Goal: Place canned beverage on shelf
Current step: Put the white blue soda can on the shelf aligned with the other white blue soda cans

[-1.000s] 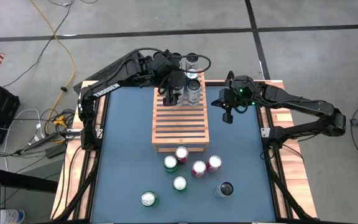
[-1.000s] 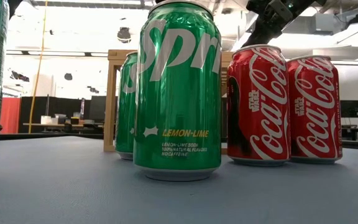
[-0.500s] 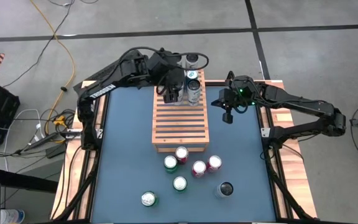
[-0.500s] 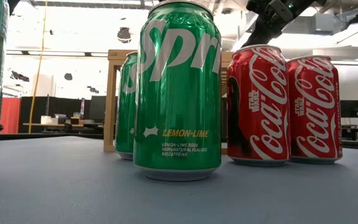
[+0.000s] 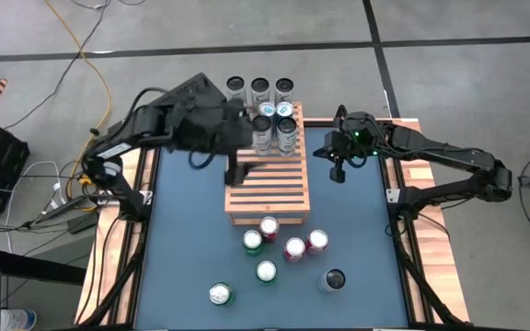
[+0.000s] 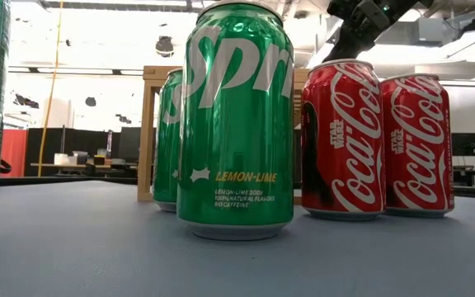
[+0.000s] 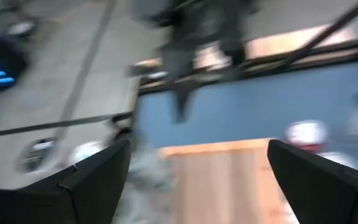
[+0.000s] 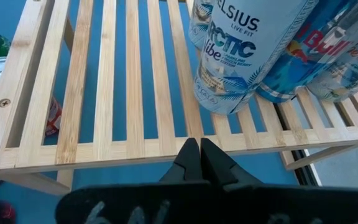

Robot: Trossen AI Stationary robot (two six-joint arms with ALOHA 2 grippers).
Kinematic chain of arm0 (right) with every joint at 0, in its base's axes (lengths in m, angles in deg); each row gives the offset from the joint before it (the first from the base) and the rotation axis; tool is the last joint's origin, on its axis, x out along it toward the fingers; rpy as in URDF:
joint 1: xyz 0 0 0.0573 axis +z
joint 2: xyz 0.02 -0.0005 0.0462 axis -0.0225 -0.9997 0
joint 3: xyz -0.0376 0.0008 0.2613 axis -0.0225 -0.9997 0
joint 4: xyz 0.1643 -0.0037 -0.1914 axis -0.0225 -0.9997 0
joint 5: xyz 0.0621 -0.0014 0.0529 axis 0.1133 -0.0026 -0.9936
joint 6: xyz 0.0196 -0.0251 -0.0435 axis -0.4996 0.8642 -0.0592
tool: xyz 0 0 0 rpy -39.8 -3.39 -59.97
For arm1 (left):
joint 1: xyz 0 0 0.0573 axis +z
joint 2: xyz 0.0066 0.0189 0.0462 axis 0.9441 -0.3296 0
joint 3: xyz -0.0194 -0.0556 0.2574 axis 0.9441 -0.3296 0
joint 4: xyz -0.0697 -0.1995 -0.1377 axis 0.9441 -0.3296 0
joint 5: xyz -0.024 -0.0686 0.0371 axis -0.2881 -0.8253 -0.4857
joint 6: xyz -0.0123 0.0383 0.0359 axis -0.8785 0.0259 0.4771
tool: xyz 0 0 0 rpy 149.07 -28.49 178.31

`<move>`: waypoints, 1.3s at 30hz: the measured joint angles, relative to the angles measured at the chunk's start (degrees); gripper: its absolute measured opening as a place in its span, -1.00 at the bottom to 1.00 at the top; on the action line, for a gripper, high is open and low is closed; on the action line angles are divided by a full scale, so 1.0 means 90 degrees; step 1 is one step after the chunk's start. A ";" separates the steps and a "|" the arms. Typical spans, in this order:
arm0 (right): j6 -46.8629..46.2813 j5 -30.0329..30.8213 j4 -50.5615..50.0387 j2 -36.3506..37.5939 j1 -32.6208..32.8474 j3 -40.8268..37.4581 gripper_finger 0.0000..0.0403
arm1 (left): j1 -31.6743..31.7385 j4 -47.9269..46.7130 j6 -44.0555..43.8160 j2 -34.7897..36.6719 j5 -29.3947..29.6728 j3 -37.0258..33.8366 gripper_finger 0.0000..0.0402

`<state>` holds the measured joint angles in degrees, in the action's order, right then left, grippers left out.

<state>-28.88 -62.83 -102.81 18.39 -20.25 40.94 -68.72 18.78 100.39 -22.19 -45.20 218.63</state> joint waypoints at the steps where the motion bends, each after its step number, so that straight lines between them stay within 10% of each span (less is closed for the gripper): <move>1: -0.0005 0.0000 -0.0002 0.0000 0.0000 -0.0002 -1.00 | -0.0159 0.0000 -0.0220 0.0024 -0.0184 0.0000 0.82; 12: -0.0163 -0.0012 -0.0510 0.0382 0.0355 0.0487 -1.00 | -0.1331 0.0735 -0.0023 -0.0770 -0.0706 -0.0015 0.81; 26: -0.0175 -0.0033 -0.1984 0.1314 0.0560 0.2178 -1.00 | -0.0636 0.2631 0.0251 -0.2544 -0.4525 0.0000 0.81; 39: -0.0160 -0.0029 -0.2498 0.1728 0.0556 0.2191 -1.00 | -0.0757 0.3959 0.0931 -0.3504 -0.5213 -0.0023 0.81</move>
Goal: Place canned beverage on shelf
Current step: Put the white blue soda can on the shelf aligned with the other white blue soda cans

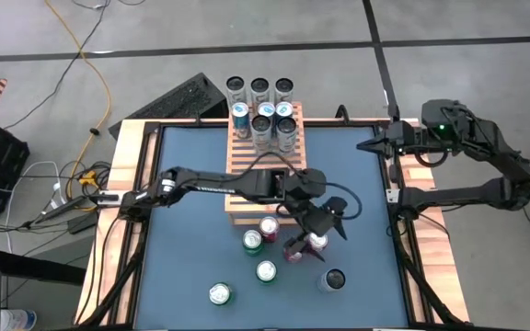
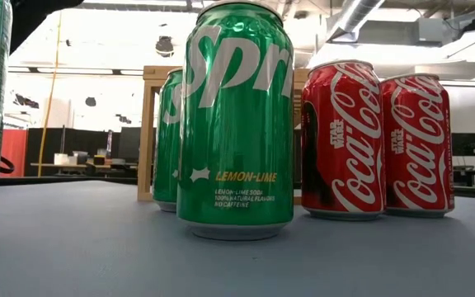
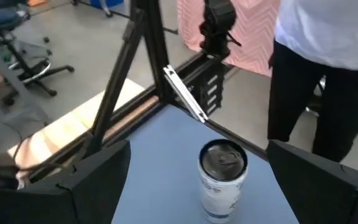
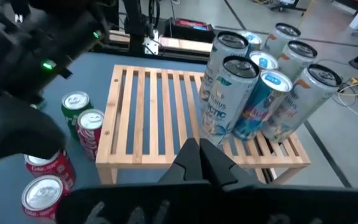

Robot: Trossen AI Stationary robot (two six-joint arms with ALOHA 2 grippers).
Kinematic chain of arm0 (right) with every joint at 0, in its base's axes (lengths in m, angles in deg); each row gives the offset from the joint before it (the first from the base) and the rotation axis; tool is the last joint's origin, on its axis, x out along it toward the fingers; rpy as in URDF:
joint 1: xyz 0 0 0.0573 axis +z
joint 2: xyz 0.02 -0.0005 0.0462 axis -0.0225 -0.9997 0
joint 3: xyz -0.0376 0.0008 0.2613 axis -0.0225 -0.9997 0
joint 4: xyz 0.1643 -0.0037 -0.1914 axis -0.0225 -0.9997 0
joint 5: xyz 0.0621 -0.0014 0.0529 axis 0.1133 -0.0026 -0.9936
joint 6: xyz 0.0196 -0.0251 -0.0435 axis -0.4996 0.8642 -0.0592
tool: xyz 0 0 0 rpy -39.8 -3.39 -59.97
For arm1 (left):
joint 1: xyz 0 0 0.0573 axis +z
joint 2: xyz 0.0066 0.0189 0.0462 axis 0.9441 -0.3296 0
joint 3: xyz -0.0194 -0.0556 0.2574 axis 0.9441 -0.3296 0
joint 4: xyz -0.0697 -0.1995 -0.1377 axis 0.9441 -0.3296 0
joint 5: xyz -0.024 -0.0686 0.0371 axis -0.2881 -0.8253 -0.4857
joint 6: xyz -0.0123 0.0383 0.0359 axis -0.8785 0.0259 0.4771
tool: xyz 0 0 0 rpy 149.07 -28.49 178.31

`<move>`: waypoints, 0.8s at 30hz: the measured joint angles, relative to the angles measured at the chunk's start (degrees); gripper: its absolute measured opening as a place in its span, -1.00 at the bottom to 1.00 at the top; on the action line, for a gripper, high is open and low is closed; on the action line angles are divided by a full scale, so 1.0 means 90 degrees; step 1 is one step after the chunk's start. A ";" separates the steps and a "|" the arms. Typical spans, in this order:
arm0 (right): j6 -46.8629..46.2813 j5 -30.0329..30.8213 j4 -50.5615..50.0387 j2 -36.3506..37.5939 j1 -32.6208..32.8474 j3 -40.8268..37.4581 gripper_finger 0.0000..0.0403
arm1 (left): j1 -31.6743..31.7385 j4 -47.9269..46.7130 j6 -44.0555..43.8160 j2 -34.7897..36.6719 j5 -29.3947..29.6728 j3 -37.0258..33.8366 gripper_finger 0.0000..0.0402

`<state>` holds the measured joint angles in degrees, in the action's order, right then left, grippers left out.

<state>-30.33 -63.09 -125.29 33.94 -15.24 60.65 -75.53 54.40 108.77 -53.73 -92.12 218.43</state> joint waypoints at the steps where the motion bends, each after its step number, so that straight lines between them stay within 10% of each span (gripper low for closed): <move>1: 0.0002 0.0002 -0.0014 -0.0005 0.0000 0.0000 -1.00 | -0.0035 0.0044 0.0137 -0.0019 0.0011 -0.0022 0.81; 24: 0.0007 0.0000 -0.0362 -0.0014 0.0005 -0.0002 -1.00 | -0.0561 0.0910 -0.0079 -0.0899 0.0222 -0.0021 0.81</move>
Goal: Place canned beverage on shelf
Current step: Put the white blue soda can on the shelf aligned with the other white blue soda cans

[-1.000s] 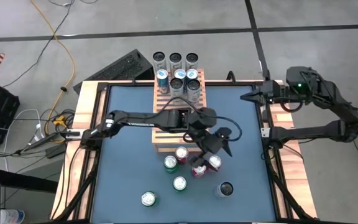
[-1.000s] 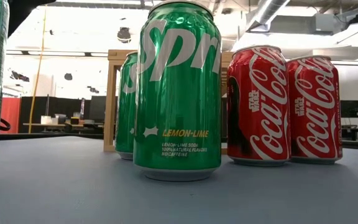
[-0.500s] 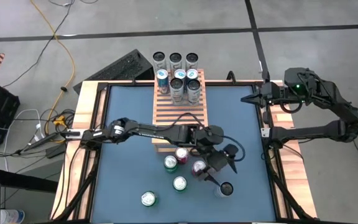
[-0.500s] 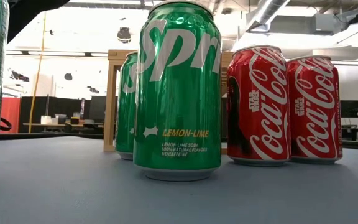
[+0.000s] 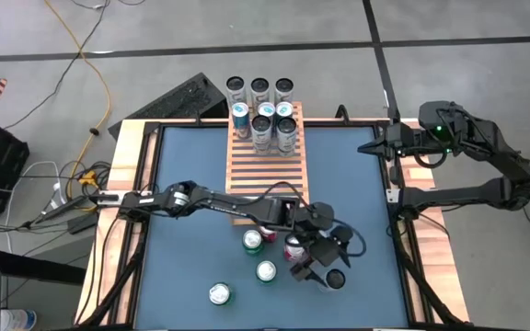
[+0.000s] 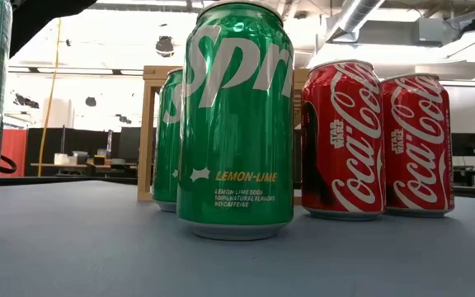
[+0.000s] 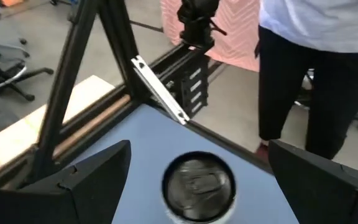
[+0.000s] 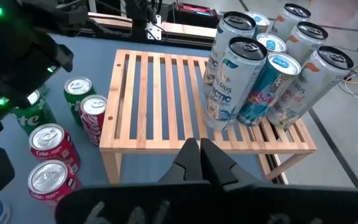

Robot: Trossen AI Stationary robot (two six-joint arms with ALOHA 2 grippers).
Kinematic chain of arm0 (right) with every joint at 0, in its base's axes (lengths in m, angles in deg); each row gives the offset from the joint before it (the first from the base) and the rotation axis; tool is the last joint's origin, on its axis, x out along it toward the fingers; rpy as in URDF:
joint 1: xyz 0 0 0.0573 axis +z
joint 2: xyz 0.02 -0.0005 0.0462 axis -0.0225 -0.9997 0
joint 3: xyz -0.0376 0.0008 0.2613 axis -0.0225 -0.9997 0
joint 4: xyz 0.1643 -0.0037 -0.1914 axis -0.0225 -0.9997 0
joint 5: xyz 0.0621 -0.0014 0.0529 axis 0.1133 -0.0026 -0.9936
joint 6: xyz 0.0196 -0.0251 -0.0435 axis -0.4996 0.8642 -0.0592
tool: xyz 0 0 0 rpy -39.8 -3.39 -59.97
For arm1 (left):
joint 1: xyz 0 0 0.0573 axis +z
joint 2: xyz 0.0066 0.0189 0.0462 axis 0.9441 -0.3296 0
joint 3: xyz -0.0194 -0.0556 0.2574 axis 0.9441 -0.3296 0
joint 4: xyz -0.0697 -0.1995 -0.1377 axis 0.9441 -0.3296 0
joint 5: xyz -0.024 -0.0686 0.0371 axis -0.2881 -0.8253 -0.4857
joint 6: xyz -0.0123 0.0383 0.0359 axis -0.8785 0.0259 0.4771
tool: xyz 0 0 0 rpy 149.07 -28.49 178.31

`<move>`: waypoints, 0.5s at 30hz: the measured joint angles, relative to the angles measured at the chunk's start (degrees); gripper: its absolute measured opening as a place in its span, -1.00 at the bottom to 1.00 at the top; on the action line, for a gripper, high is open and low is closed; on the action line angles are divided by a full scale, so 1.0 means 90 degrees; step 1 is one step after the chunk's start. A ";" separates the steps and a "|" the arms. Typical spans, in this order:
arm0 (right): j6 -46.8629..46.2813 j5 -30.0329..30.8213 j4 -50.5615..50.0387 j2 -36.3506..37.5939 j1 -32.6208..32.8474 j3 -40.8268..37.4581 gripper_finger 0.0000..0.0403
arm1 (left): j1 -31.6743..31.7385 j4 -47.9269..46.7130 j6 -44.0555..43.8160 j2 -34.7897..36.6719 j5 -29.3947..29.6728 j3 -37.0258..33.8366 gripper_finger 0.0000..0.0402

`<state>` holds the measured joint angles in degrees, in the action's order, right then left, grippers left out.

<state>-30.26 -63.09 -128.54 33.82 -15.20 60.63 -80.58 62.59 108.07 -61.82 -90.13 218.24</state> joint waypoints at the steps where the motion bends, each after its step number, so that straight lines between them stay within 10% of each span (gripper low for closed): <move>1: 0.0000 0.0000 0.0002 0.0000 0.0000 0.0000 -1.00 | -0.0021 -0.0017 -0.0020 0.0000 -0.0005 0.0000 0.81; 15: -0.0005 0.0000 -0.0039 0.0000 0.0000 0.0000 -1.00 | -0.0080 -0.0205 0.0458 0.0000 0.0251 -0.0369 0.81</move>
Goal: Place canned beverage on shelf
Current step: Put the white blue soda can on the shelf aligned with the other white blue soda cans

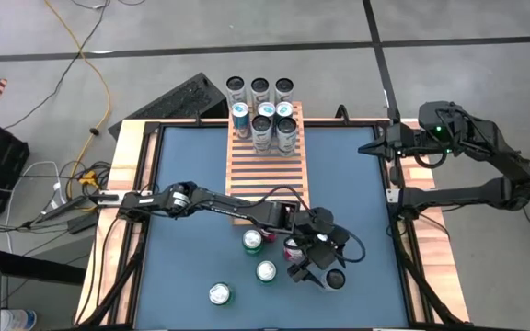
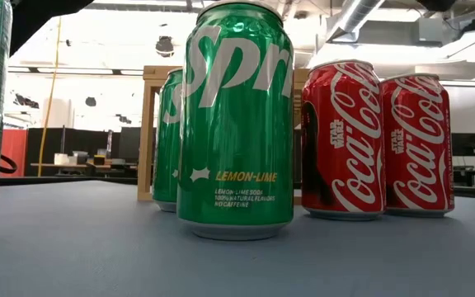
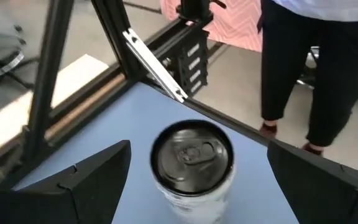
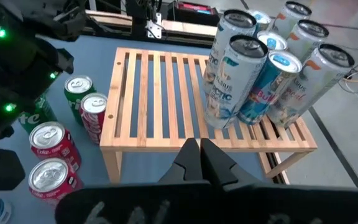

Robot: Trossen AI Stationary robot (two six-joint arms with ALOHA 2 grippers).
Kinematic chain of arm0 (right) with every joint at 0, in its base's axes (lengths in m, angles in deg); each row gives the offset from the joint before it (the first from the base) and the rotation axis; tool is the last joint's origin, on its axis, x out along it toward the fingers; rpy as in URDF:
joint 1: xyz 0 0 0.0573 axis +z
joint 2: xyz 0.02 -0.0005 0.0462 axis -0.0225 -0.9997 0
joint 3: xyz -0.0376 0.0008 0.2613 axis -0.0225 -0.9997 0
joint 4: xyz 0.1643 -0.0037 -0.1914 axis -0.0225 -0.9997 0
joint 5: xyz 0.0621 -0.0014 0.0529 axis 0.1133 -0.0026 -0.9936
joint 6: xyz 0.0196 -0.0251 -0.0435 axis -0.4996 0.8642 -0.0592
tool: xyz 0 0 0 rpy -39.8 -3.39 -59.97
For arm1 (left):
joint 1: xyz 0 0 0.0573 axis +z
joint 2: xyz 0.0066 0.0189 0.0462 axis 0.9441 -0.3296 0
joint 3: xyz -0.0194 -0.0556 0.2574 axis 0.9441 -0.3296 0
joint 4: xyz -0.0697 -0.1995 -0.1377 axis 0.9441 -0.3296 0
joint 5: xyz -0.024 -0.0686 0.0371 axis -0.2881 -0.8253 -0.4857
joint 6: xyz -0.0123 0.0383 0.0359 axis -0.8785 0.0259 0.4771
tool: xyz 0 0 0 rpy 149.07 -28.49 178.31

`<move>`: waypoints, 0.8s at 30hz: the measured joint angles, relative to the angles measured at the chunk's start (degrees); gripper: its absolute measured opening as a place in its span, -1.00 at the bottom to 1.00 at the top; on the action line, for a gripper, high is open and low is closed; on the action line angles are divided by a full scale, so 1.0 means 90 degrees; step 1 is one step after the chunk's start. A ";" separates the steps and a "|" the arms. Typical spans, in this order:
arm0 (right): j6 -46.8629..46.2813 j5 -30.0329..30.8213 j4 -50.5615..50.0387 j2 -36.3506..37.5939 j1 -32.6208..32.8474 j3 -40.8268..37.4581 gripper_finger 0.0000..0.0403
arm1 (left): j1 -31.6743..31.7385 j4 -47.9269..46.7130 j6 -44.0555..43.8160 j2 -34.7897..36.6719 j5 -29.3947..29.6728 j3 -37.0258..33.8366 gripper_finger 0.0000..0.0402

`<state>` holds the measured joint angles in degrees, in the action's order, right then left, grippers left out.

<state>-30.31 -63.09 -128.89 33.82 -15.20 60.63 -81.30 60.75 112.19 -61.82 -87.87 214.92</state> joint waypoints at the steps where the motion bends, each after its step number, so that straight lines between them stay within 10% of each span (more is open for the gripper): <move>1: 0.0000 0.0000 -0.0036 0.0000 0.0000 0.0000 -1.00 | 0.0000 0.0045 0.0076 0.0007 0.0028 -0.0054 0.81; 24: 0.0049 0.0018 -0.0235 0.0001 -0.0002 0.0000 -1.00 | 0.0065 0.0969 -0.0263 -0.0439 -0.0359 -0.0097 0.81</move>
<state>-29.87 -62.93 -131.01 33.83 -15.22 60.63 -80.72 69.47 109.82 -65.78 -91.10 214.05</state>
